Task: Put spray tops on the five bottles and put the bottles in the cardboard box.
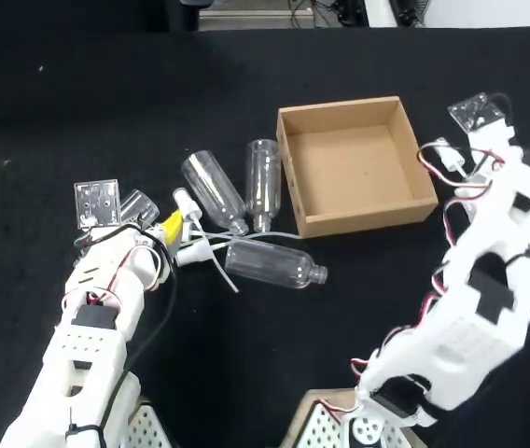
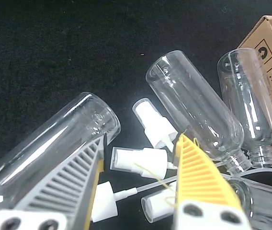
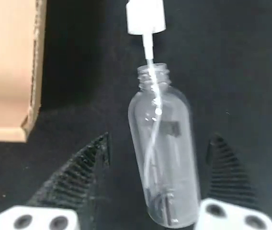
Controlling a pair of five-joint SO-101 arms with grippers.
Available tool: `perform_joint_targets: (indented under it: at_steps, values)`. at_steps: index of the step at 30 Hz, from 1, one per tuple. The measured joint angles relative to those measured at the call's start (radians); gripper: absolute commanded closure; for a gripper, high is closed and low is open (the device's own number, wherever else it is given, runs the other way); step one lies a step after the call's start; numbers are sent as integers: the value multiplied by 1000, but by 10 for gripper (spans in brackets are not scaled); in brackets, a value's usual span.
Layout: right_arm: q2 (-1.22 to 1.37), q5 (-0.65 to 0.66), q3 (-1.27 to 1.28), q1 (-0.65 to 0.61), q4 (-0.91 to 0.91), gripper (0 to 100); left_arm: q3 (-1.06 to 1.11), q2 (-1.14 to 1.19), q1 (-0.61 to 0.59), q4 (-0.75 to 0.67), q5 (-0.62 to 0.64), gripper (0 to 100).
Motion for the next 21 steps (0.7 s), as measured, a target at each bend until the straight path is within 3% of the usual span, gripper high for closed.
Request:
perform_joint_targets:
  at_steps: [5,12,21]
  values:
    - [120,12,-219,-3,98,670,0,0,0,0,0,766]
    - [305,170,-402,-3,255,698,0,0,0,0,0,766]
    - [489,189,-583,21,278,715,0,0,0,0,0,766]
